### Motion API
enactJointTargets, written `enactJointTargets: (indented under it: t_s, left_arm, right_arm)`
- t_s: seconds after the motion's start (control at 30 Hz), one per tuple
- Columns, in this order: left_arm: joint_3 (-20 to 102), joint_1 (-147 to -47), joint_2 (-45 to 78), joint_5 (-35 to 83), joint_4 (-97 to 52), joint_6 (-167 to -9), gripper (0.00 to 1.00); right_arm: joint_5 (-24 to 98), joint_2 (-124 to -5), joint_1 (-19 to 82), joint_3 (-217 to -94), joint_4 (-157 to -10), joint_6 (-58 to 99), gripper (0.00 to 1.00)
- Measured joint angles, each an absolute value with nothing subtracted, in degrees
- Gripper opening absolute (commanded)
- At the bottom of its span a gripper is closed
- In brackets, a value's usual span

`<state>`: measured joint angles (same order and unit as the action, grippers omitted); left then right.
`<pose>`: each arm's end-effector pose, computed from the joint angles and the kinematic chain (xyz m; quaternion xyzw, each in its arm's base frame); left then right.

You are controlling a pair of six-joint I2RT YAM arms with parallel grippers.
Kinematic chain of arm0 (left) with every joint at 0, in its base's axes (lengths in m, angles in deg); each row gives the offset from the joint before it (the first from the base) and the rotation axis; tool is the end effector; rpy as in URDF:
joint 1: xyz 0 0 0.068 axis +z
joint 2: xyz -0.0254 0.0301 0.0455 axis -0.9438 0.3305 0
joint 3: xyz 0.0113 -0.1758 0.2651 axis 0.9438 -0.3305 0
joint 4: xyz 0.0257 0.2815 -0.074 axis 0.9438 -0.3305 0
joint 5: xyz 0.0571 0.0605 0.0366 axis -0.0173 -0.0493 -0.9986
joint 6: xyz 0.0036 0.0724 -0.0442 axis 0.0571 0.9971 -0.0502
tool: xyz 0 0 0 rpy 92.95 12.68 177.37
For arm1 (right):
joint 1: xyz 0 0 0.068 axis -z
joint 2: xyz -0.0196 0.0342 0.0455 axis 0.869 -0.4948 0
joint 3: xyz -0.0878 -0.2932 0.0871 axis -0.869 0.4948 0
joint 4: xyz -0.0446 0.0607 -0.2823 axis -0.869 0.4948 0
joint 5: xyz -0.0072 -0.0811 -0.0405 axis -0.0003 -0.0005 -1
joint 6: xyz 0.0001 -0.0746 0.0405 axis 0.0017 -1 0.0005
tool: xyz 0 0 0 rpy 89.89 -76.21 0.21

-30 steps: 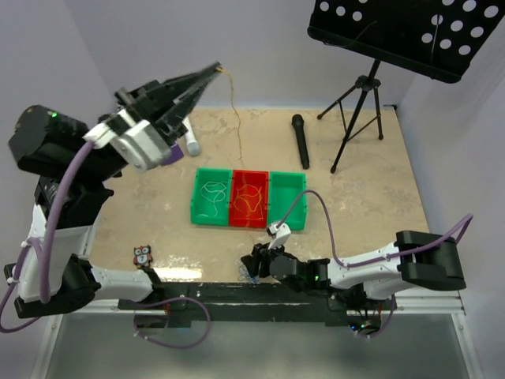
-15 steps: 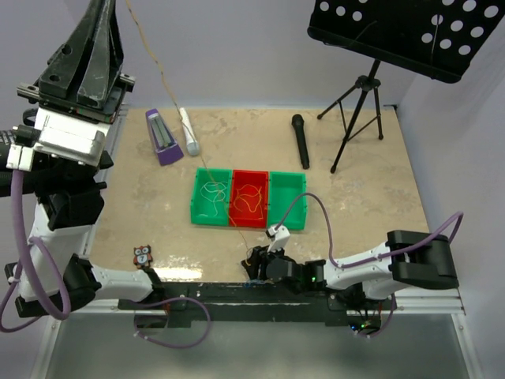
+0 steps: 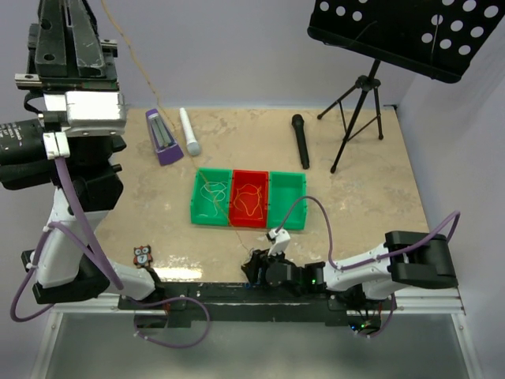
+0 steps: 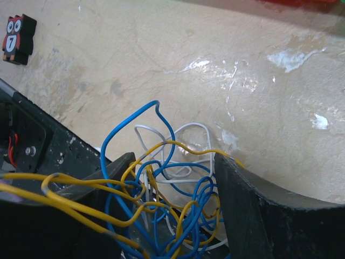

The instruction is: Untangle the cables

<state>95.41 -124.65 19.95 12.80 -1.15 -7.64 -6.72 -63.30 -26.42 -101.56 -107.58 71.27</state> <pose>0.0893 -0.1156 0.8055 0.1293 0.1019 0.1323 0.9775 0.0596 0.2707 0.1411 -0.0703 0.8491 0.3381 0.3996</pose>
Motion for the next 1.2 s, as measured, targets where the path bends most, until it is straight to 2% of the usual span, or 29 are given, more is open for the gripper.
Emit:
enactJointTargets:
  t_s: [0.13,0.4,0.6,0.73,0.83,0.97,1.1,1.2]
  left_arm:
    - [95.61,-124.65,19.45,13.21,0.75,-1.47,0.00]
    - [100.39,-124.65,18.88,14.39,3.61,7.27,0.00]
    - [94.73,-124.65,13.18,14.04,5.25,9.89,0.00]
    - [93.42,-124.65,12.00,12.54,5.93,9.78,0.00]
    - [85.38,-124.65,8.46,11.97,4.83,9.48,0.00]
    - [73.49,-124.65,4.35,12.10,1.95,8.80,0.00]
    - [68.90,-124.65,4.63,12.10,-2.44,7.05,0.00]
    - [67.76,-124.65,5.55,12.14,-4.85,6.24,0.00]
  right_arm:
    - [-6.74,-63.30,-26.79,-101.53,-107.55,71.90,0.64]
    - [-7.00,-65.04,-27.49,-101.53,-106.92,72.89,0.70]
    - [-7.68,-64.98,-27.82,-101.62,-106.68,73.32,0.80]
    - [-8.25,-63.38,-28.23,-101.69,-104.56,73.63,0.83]
    - [-8.51,-58.92,-28.38,-101.66,-101.98,73.50,0.83]
    - [-9.19,-47.32,-28.54,-101.66,-100.19,71.58,0.81]
    - [-9.73,-36.50,-28.54,-101.66,-100.01,67.93,0.79]
    - [-9.73,-32.94,-28.52,-102.19,-99.20,65.06,0.76]
